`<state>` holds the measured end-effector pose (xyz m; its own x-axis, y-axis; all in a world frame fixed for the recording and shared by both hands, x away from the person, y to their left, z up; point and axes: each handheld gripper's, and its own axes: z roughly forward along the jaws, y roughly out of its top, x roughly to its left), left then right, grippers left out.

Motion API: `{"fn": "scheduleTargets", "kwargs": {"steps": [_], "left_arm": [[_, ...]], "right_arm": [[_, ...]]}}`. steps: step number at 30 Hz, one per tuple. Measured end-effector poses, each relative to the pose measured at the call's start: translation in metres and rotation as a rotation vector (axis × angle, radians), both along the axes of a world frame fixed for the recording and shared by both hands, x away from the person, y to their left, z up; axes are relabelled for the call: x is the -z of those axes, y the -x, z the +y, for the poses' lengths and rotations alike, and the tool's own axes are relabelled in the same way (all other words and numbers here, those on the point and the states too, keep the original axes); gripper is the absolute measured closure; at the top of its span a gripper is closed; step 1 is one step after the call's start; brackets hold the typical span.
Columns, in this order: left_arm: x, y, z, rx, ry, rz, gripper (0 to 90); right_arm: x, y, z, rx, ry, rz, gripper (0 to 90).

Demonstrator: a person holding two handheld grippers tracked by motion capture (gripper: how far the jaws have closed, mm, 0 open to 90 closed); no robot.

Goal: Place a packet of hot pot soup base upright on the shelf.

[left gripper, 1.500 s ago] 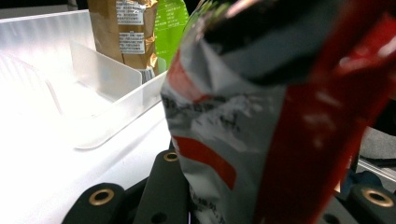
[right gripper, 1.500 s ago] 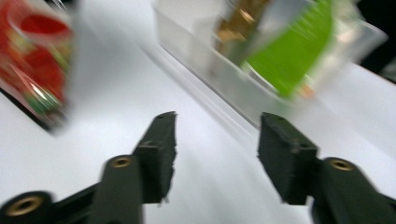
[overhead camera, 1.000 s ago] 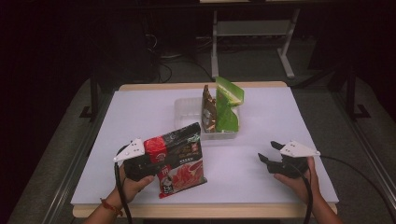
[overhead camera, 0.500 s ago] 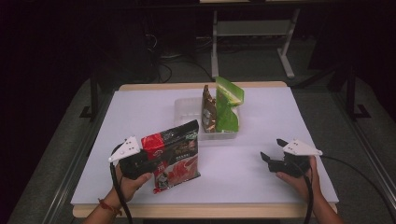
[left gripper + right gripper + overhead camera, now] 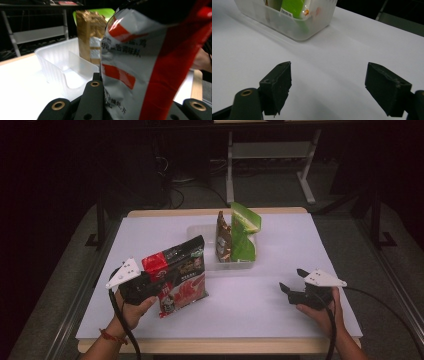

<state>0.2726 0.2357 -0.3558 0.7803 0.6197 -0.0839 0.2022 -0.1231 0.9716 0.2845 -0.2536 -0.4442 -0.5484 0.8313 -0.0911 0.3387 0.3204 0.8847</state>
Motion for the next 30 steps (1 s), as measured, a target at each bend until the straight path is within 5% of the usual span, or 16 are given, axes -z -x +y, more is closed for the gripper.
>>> {"fn": "scheduleTargets", "kwargs": {"steps": [30], "left_arm": [[-0.037, -0.051, -0.031, -0.171, 0.014, -0.051, 79.5]], "right_arm": [[0.001, 0.000, 0.001, -0.012, -0.012, 0.004, 20.8]]}}
